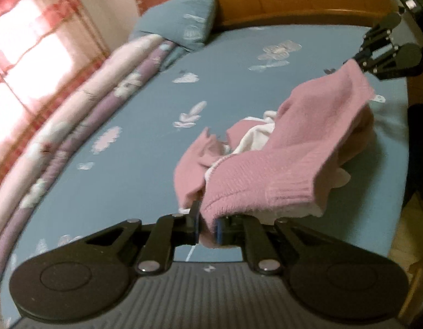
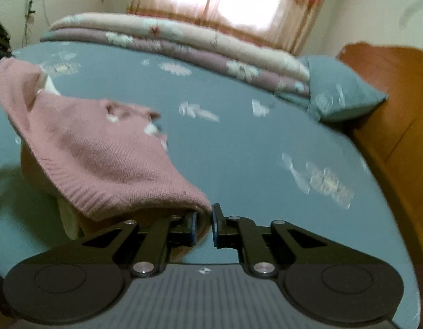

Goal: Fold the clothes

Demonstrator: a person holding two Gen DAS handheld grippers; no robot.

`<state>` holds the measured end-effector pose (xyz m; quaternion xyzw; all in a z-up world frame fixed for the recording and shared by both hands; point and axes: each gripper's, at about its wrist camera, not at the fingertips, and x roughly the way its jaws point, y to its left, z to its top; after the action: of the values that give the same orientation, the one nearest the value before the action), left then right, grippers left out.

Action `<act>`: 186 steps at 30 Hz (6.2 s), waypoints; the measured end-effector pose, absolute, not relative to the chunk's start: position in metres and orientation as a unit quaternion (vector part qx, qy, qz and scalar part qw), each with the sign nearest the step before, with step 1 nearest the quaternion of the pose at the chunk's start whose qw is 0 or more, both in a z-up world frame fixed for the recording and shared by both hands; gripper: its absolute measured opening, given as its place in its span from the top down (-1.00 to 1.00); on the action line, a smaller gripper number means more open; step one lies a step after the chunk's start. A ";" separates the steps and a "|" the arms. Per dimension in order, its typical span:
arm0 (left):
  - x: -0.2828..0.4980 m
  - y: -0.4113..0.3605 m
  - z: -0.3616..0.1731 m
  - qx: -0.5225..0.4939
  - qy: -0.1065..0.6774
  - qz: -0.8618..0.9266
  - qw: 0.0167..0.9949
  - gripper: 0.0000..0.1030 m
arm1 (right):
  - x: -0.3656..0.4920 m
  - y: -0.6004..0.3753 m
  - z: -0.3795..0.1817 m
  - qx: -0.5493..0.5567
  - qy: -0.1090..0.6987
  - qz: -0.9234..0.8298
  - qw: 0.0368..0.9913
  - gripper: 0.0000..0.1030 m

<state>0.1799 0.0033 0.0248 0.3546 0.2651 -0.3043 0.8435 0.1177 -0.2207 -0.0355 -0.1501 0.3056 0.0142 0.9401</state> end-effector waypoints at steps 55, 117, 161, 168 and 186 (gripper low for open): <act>0.016 0.029 -0.083 0.531 0.250 -0.396 0.706 0.08 | 0.046 -0.024 -0.060 -0.226 0.381 0.378 0.813 0.47; 0.067 0.038 -0.065 0.450 0.171 -0.354 0.802 0.80 | 0.081 0.004 -0.057 -0.298 0.283 0.373 0.832 0.03; 0.164 -0.018 0.044 0.377 0.138 -0.222 0.889 0.83 | 0.045 -0.112 -0.071 -0.223 0.288 0.156 0.918 0.33; 0.191 -0.028 0.046 0.365 0.161 -0.220 0.890 0.83 | 0.046 -0.092 -0.094 -0.297 0.255 0.144 0.909 -0.16; 0.194 0.013 0.004 0.377 0.245 -0.241 0.860 0.83 | 0.111 -0.148 -0.029 -0.172 0.384 0.180 0.889 0.79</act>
<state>0.1944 0.0126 0.0042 0.3771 0.2448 -0.2406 0.8602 0.1106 -0.1484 -0.0293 -0.1718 0.3843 0.1803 0.8890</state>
